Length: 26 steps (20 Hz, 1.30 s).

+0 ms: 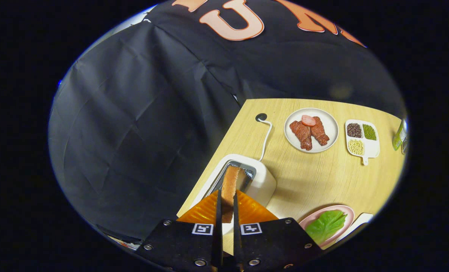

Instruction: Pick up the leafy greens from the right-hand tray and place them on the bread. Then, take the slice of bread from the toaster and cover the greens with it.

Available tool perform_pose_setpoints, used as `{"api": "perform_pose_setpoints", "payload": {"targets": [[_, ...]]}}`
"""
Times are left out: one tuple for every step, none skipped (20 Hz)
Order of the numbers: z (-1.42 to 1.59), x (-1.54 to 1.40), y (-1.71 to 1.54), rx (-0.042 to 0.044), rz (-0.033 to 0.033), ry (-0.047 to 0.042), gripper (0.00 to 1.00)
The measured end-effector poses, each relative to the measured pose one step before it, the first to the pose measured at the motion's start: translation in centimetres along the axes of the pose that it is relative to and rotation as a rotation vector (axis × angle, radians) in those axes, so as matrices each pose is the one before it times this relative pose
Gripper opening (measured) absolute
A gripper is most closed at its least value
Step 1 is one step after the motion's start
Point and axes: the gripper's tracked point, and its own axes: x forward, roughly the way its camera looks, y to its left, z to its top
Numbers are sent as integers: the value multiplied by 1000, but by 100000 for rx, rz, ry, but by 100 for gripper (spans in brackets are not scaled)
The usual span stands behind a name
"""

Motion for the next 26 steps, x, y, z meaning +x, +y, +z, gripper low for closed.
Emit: {"api": "perform_pose_setpoints", "payload": {"targets": [[268,-673,-59,478,1074,-1634,12],[88,-728,-271,667,515,-1415,12],[317,-599,-350,88,-59,-2134,12],[83,-731,-468,236,177,-1511,12],[10,-660,-516,705,-527,-1582,12],[-92,-669,-646,664,-411,-1293,12],[-131,-358,-681,1619,36,-998,12],[-377,-663,-645,1306,-458,-481,12],[-29,-600,-852,1200,-733,-799,12],[-259,-621,-871,987,-877,-530,12],[-138,-420,-710,1644,-329,-659,12],[-229,-333,-665,1295,-199,-450,12],[-63,-333,-747,966,-258,-786,12],[-311,-396,-765,395,-127,-452,12],[-255,-237,-743,1081,-647,-323,12],[-491,-372,-861,1244,-352,164,12],[-561,-378,-847,1097,-463,460,12],[-253,-415,-673,951,-294,-135,12],[-92,-388,-640,757,-77,-404,12],[-339,-268,-487,594,49,-832,12],[-29,-275,-517,108,258,-767,12],[-280,-329,-581,296,12,-974,12],[-334,-189,-552,168,274,-305,12],[-569,-149,-318,-1,354,260,12],[-578,-131,-358,539,556,292,12],[-615,-185,-483,628,593,630,12]]}}
